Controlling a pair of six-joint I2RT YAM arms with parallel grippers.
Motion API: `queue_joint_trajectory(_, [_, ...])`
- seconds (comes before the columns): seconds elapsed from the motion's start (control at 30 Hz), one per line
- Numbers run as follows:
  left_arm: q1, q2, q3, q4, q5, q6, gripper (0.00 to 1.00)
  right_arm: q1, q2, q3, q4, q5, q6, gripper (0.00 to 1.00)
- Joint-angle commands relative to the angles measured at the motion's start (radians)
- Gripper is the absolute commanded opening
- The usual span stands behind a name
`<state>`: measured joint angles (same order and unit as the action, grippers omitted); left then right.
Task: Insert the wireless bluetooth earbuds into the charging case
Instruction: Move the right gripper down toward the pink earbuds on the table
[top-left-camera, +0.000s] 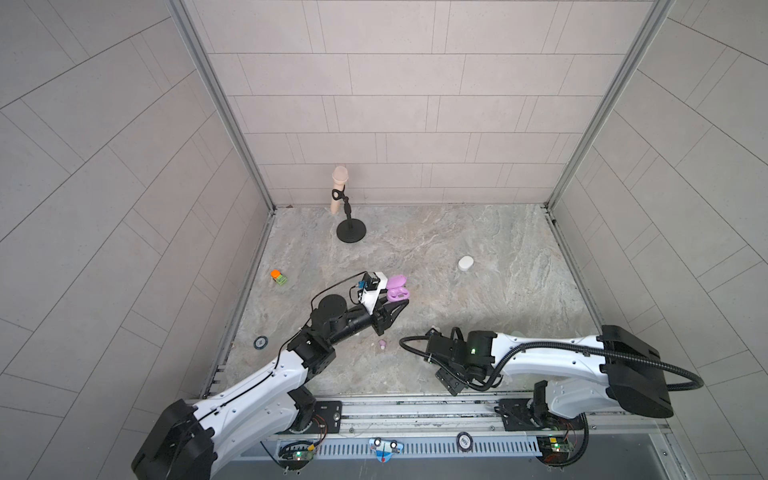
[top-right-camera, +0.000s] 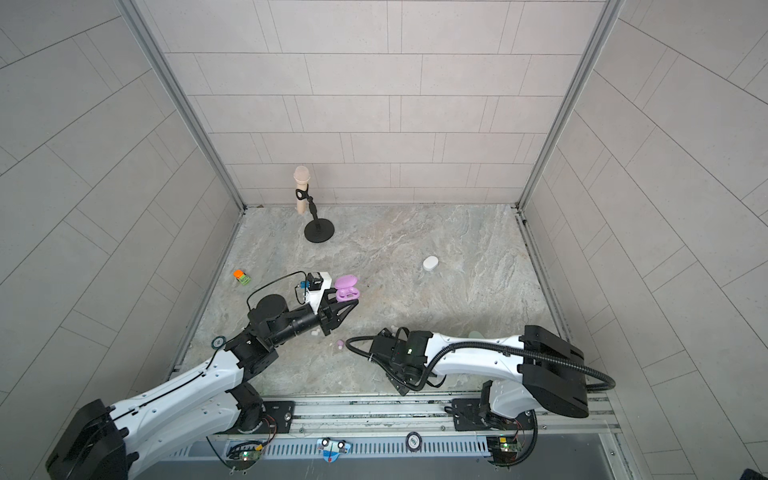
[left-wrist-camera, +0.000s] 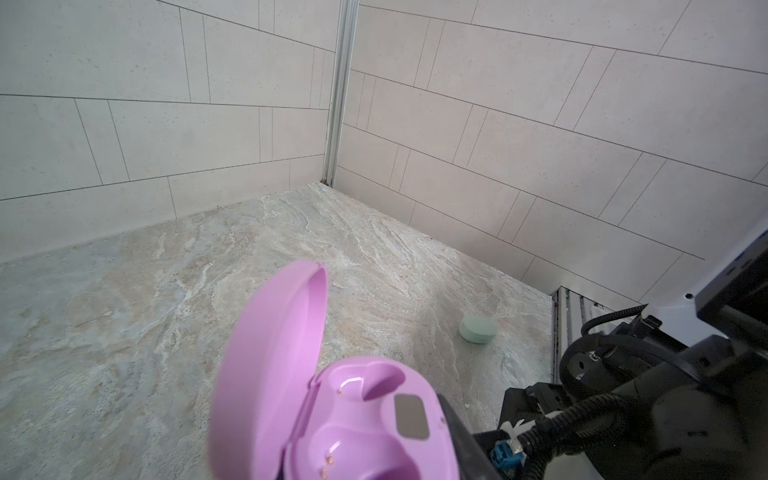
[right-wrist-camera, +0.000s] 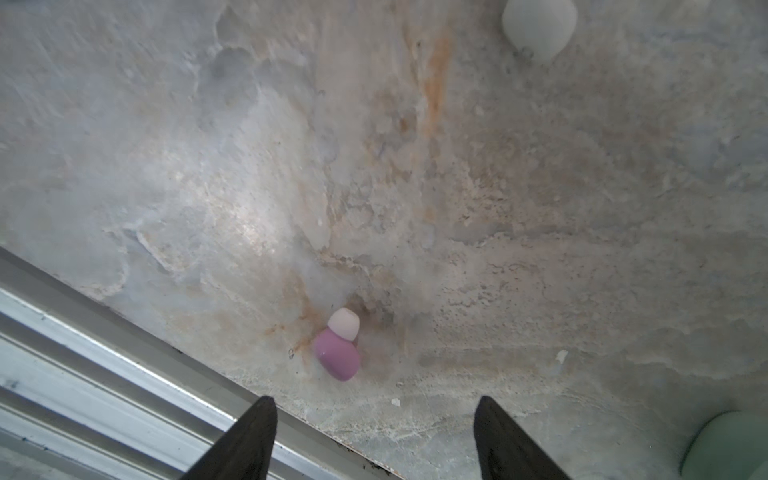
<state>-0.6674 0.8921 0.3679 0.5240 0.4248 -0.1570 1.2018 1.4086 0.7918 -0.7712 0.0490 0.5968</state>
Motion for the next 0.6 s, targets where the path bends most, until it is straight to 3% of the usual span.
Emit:
queue_joint_trajectory(0.0, [0.009, -0.007, 0.002, 0.013, -0.005, 0.008, 0.18, 0.007, 0.029, 0.033, -0.034, 0.032, -0.014, 0.78])
queue_joint_trajectory(0.33, [0.018, -0.005, 0.005, 0.015, 0.0, 0.006, 0.18, 0.007, 0.181, 0.117, -0.113, 0.057, -0.074, 0.78])
queue_joint_trajectory(0.57, [0.02, -0.004, 0.005, 0.015, -0.001, 0.005, 0.18, -0.002, 0.201, 0.12, -0.154, 0.119, -0.055, 0.78])
